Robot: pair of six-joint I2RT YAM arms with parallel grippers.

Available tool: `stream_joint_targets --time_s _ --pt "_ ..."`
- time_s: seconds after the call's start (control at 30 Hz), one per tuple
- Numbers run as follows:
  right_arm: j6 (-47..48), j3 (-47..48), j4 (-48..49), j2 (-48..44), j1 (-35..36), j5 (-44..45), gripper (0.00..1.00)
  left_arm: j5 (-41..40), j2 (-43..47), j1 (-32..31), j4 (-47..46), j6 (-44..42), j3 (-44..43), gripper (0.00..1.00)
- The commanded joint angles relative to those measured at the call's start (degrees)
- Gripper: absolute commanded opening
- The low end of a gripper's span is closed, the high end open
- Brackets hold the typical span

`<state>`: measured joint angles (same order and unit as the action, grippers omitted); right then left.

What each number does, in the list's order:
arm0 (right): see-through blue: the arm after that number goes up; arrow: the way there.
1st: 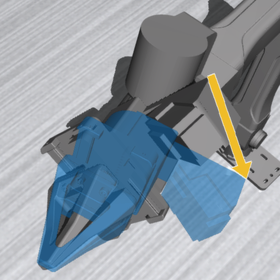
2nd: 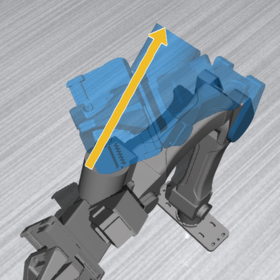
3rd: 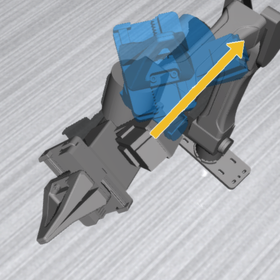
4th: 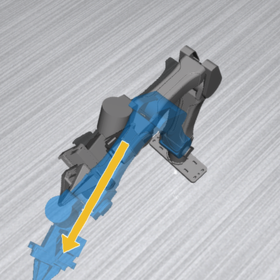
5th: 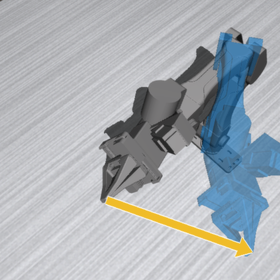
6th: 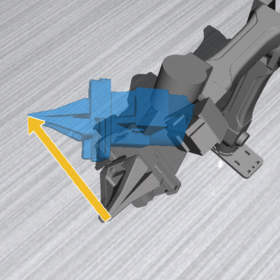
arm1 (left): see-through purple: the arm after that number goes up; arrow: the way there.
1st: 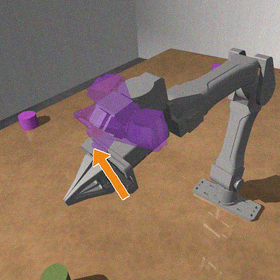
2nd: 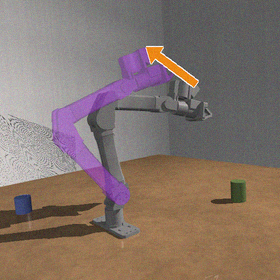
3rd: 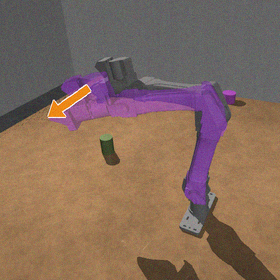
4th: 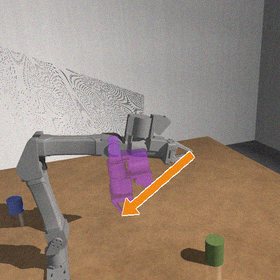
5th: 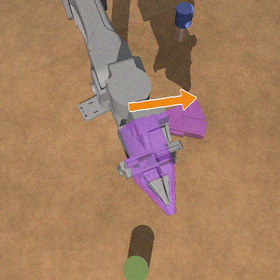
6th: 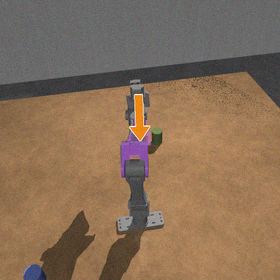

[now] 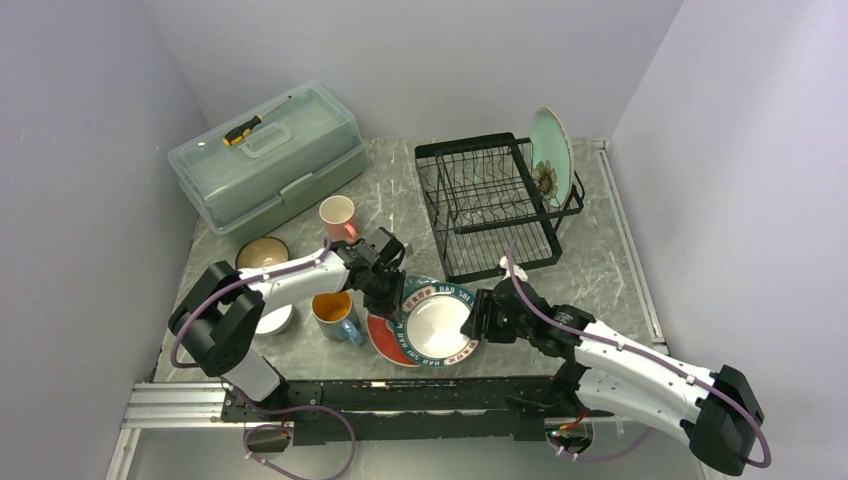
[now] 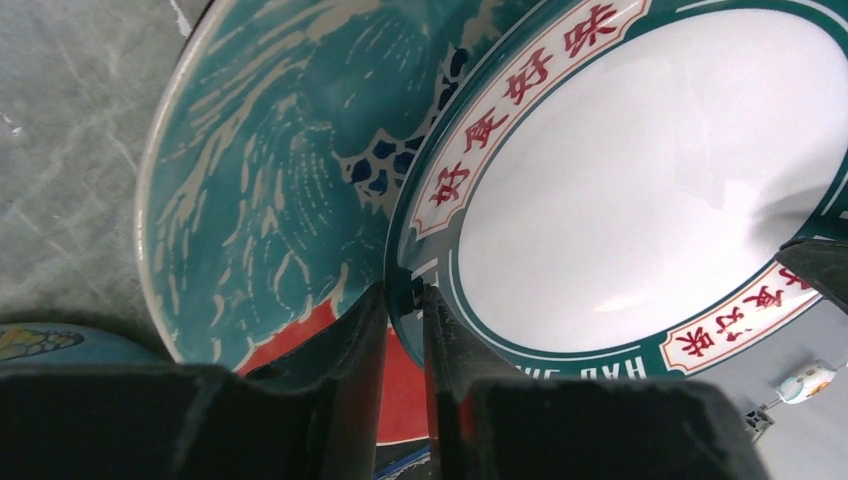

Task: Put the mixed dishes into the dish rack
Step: Pick up the plate from the corner of the board.

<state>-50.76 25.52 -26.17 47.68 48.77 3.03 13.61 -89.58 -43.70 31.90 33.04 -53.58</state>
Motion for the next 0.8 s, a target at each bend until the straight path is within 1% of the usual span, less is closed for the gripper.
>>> stream_joint_targets --time_s 0.0,0.07,0.2,0.43,0.5,0.63,0.7,0.77 --pt "-2.1 -1.18 2.65 -1.59 -0.11 1.71 0.57 0.37 -0.91 -1.29 -2.21 1.39 -1.63 0.21" --pt "-2.52 -1.54 2.91 -2.12 -0.16 1.87 0.56 0.37 -1.35 -1.74 -2.4 1.45 -1.98 0.18" --pt "-3.55 -2.25 3.27 -3.07 -0.16 2.79 0.51 0.52 -2.16 -2.46 -2.79 1.76 -2.52 0.14" --pt "-5.78 -3.48 4.65 -4.75 -0.09 3.58 0.39 0.29 -2.62 -3.32 -2.66 1.84 -3.28 0.11" --pt "-6.38 -3.84 4.96 -5.32 -0.12 3.55 0.31 0.28 -2.46 -3.53 -2.73 1.84 -3.28 0.1" --pt "-7.15 -3.62 4.33 -7.19 -0.16 4.18 0.1 0.32 -2.29 -3.73 -2.65 1.9 -3.46 0.09" --pt "-7.25 -3.19 3.47 -8.15 -0.11 4.67 0.02 0.72 -1.95 -3.81 -2.98 1.78 -3.46 0.09" --pt "-7.47 -2.61 2.45 -8.91 -0.09 5.16 0.0 1.1 -1.46 -3.84 -3.24 1.77 -3.48 0.09"
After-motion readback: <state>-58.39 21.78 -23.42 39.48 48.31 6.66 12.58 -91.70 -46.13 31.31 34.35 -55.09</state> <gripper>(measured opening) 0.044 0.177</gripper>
